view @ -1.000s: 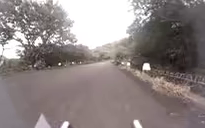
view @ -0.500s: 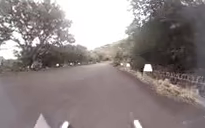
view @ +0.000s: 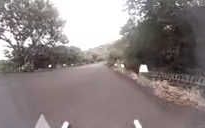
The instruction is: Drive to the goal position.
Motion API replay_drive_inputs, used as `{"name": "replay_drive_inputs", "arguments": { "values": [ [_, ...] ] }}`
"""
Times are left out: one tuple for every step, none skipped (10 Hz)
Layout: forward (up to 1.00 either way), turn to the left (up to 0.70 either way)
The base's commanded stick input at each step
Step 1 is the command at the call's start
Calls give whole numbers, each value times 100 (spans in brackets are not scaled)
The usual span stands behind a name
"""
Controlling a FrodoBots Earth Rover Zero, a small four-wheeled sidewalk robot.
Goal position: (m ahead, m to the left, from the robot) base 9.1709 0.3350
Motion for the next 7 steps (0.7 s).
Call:
{"name": "replay_drive_inputs", "arguments": {
  "values": [
    [50, 0],
    [50, 0],
    [50, 0],
    [50, 0],
    [50, 0],
    [50, 0],
    [50, 0]
  ]
}}
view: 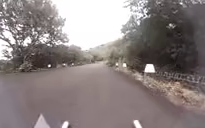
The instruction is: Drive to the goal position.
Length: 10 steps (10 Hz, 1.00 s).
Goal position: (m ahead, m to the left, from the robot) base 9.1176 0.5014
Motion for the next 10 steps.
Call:
{"name": "replay_drive_inputs", "arguments": {
  "values": [
    [50, 0],
    [50, -33],
    [50, -50],
    [50, -50],
    [50, -50],
    [50, -50],
    [50, -30],
    [50, 0],
    [50, 0],
    [50, 0]
  ]
}}
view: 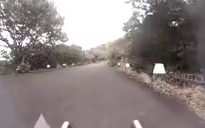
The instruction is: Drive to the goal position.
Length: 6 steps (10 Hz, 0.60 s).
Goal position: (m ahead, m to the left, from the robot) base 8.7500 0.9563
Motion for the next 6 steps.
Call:
{"name": "replay_drive_inputs", "arguments": {
  "values": [
    [50, 0],
    [50, 0],
    [50, 0],
    [50, 0],
    [50, 0],
    [50, 0]
  ]
}}
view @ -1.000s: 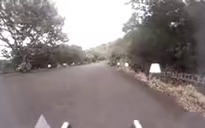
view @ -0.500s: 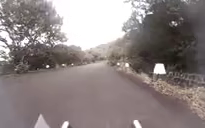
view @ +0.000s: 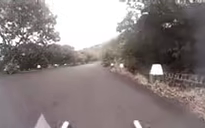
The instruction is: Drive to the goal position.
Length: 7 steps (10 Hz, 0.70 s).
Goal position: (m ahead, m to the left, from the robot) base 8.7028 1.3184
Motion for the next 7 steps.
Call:
{"name": "replay_drive_inputs", "arguments": {
  "values": [
    [50, 0],
    [50, 0],
    [50, 0],
    [50, 0],
    [50, 0],
    [50, -4],
    [50, -50]
  ]
}}
